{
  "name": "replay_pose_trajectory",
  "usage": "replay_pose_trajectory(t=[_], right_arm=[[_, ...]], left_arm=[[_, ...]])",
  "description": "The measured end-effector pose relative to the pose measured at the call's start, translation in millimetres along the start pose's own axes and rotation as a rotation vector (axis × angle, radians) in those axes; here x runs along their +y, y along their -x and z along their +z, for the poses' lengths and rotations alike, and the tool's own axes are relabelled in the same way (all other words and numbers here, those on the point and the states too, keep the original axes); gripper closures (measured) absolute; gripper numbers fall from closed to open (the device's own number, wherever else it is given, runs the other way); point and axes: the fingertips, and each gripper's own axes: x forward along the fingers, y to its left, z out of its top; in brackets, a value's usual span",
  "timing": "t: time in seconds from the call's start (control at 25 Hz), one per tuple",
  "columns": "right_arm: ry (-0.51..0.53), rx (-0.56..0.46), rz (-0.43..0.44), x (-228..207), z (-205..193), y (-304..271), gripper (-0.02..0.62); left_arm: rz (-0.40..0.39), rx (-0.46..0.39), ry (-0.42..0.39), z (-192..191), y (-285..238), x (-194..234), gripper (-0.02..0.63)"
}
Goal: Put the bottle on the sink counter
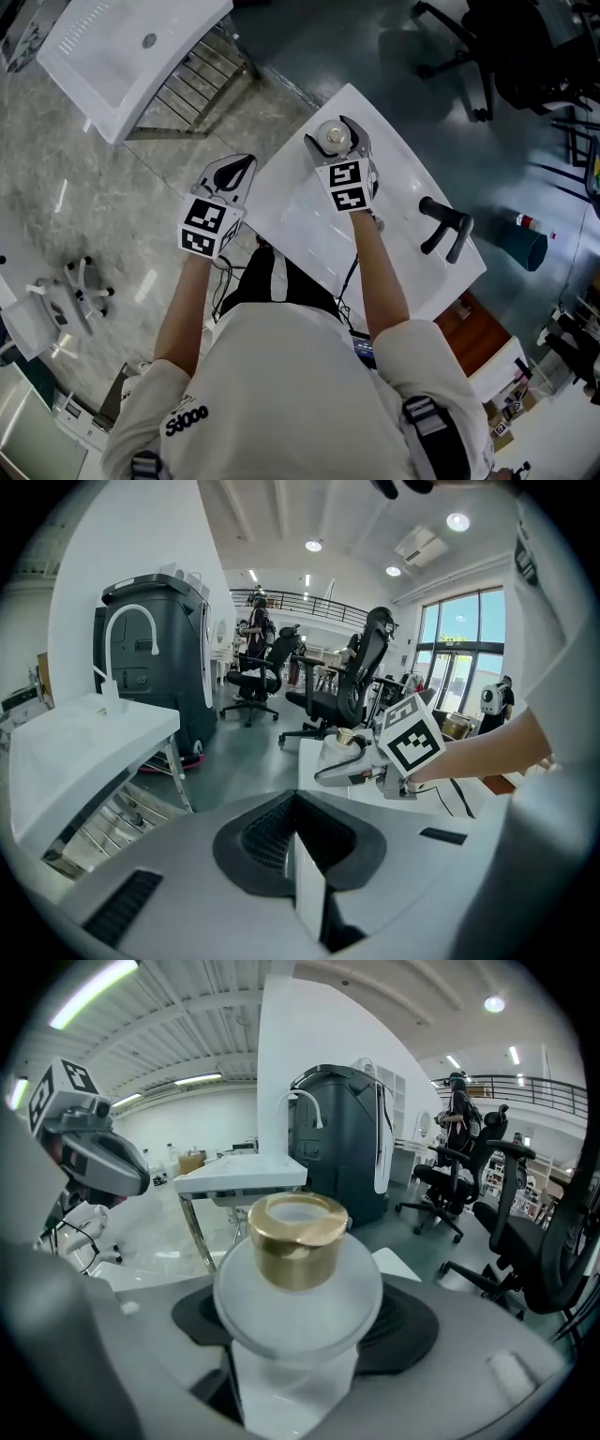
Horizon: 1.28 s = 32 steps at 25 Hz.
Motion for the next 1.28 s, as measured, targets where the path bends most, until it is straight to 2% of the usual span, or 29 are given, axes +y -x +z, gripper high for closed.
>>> replay_pose_trajectory(t=[0.52,1.04,1.28], right_arm=[[0.01,0.013,-0.009,-2,-4,-5,0.247],[-0.049,-0.017,-0.042,-6,0,-8,0.247],[-0.059,-0.003,-0.028,-6,-4,-8,0.238]], left_arm=[[0.0,0.001,0.001,-1,5,-3,0.6],[-0.008,-0.003,0.006,-4,10,-6,0.6],[-0.019,-0.001,0.006,-6,13,-6,0.6]])
